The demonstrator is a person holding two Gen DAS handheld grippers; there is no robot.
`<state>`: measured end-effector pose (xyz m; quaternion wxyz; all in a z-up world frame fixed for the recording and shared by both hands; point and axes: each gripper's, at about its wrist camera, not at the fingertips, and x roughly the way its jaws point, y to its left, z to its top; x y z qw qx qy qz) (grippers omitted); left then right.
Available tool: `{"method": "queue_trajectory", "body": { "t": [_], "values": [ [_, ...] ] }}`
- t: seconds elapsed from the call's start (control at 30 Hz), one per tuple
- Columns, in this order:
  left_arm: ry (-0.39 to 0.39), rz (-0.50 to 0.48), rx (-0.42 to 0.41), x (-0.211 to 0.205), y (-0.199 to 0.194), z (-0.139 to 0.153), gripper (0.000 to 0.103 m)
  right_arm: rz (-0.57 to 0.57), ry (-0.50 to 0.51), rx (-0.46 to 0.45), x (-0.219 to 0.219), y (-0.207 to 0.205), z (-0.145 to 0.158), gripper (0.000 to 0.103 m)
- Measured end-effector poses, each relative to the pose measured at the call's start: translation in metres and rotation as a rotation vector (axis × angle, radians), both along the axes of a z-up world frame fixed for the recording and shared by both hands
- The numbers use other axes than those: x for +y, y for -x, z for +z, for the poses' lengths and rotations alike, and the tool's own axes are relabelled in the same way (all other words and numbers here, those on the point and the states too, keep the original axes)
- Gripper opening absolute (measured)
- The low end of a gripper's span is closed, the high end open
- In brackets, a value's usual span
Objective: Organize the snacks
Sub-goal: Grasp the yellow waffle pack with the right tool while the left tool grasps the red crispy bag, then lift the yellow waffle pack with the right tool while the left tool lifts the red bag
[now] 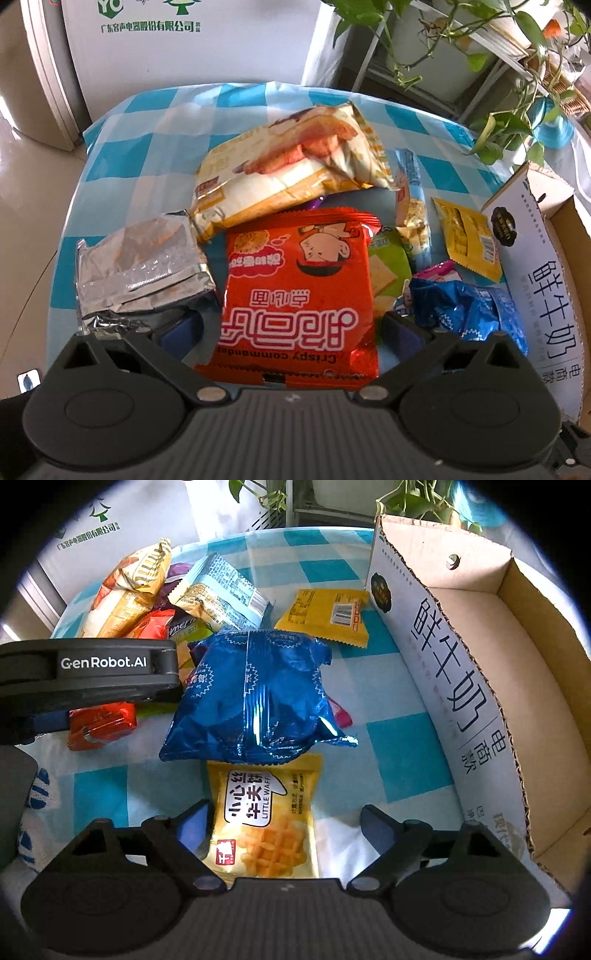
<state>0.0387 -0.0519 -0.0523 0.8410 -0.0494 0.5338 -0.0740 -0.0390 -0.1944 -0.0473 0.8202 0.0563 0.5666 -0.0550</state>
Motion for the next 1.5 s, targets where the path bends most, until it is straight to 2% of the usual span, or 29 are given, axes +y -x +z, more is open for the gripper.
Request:
{"method": "queue_trajectory", "body": {
  "t": [0.13, 0.27, 0.33, 0.53, 0.73, 1.07, 1.23, 1.5],
  "values": [
    [-0.015, -0.009, -0.016, -0.002, 0.002, -0.001, 0.101, 0.002, 0.010, -0.014, -0.003, 0.002, 0.004, 0.082],
    [-0.017, -0.026, -0.037, -0.003, 0.004, 0.000, 0.098, 0.012, 0.017, -0.035, -0.006, 0.003, 0.007, 0.068],
    [-0.003, -0.035, -0.056, -0.001, 0.007, 0.002, 0.085, 0.012, -0.005, -0.039, -0.009, 0.003, 0.008, 0.065],
    [0.071, -0.035, -0.066, 0.018, 0.015, 0.006, 0.071, 0.014, -0.072, -0.043, -0.015, 0.005, 0.009, 0.060],
    [0.072, -0.048, -0.065, 0.029, 0.031, 0.009, 0.070, 0.055, -0.139, -0.032, -0.013, 0.011, 0.011, 0.059],
    [0.026, -0.075, -0.090, 0.046, 0.077, 0.012, 0.070, 0.121, -0.171, -0.039, -0.001, 0.033, 0.017, 0.059],
    [-0.008, -0.100, -0.110, 0.049, 0.096, 0.013, 0.070, 0.113, -0.172, -0.057, -0.005, 0.042, 0.023, 0.059],
    [0.002, -0.098, -0.116, 0.051, 0.113, 0.020, 0.070, 0.094, -0.206, -0.096, -0.015, 0.048, 0.035, 0.059]
  ]
}}
